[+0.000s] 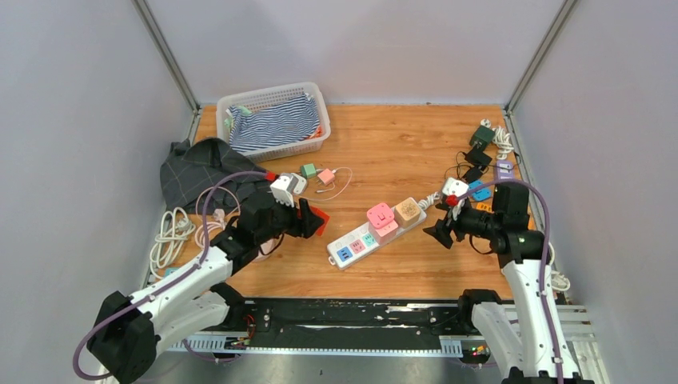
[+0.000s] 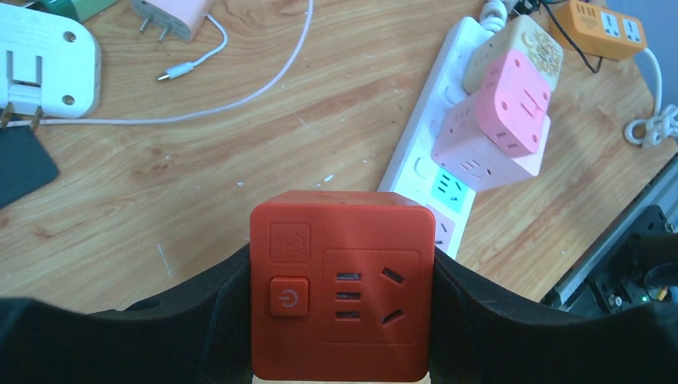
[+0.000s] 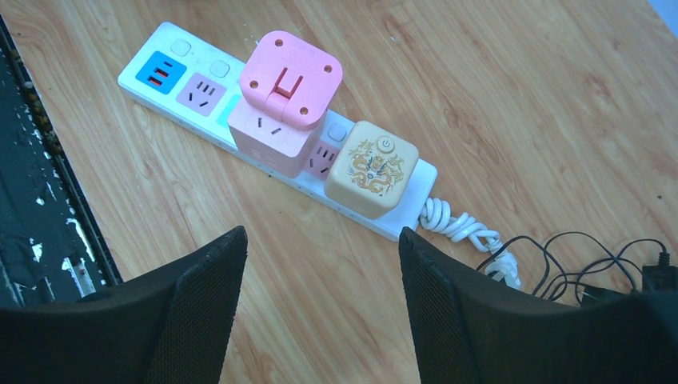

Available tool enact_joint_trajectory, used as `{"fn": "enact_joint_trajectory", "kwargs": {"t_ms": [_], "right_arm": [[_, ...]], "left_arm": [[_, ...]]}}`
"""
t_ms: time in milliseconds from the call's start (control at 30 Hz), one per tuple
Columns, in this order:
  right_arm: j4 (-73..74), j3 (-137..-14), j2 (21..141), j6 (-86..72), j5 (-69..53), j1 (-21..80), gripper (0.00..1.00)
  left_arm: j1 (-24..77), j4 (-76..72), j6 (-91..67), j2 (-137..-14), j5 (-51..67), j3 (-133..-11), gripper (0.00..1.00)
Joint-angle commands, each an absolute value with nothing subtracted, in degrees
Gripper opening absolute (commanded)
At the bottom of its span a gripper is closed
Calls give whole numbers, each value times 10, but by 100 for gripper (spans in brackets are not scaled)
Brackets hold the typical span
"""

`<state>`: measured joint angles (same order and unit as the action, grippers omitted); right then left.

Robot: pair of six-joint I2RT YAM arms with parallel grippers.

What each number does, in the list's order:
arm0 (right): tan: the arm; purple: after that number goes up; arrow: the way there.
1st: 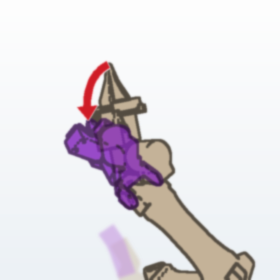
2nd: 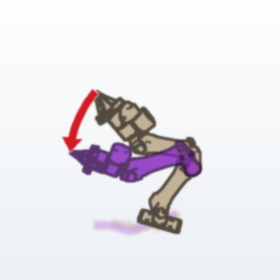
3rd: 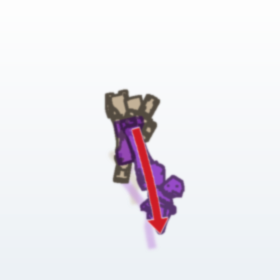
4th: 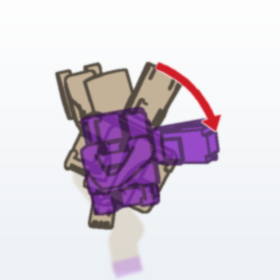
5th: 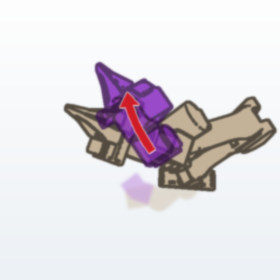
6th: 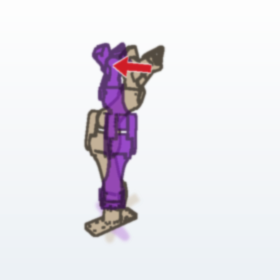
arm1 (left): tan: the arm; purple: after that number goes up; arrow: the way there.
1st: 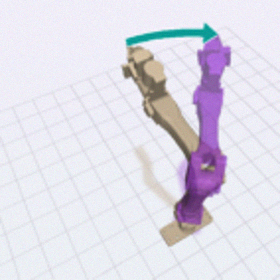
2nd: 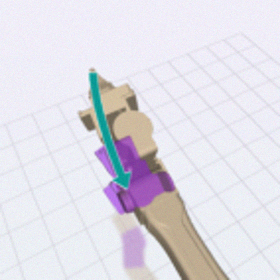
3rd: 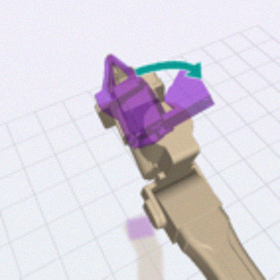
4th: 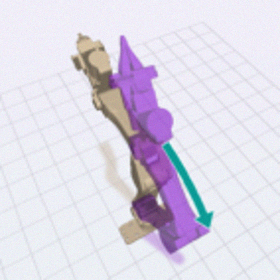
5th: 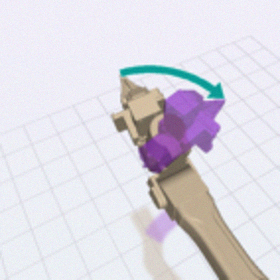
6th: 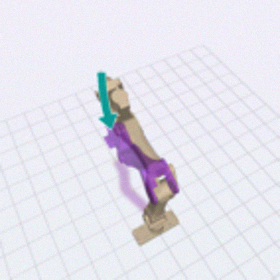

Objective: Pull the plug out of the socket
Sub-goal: Place the plug at the center of the board.

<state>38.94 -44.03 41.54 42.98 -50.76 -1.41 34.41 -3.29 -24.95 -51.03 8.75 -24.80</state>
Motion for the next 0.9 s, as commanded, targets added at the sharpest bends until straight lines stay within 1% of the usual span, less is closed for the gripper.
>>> {"fn": "enact_joint_trajectory", "kwargs": {"t_ms": [0, 167, 433, 667, 867], "right_arm": [[370, -417, 383, 467, -494, -23, 71], [369, -402, 360, 484, -472, -23, 74], [379, -400, 388, 506, -449, -23, 74], [381, -396, 402, 517, -431, -23, 79], [382, -390, 411, 528, -419, -24, 81]], "left_arm": [[315, -58, -262, -544, 110, -281, 0], [268, -58, -269, -579, 128, -299, 0], [220, -56, -318, -624, 145, -363, 0], [194, -56, -350, -714, 231, -412, 0], [171, -56, -327, -735, 260, -410, 0]]}}
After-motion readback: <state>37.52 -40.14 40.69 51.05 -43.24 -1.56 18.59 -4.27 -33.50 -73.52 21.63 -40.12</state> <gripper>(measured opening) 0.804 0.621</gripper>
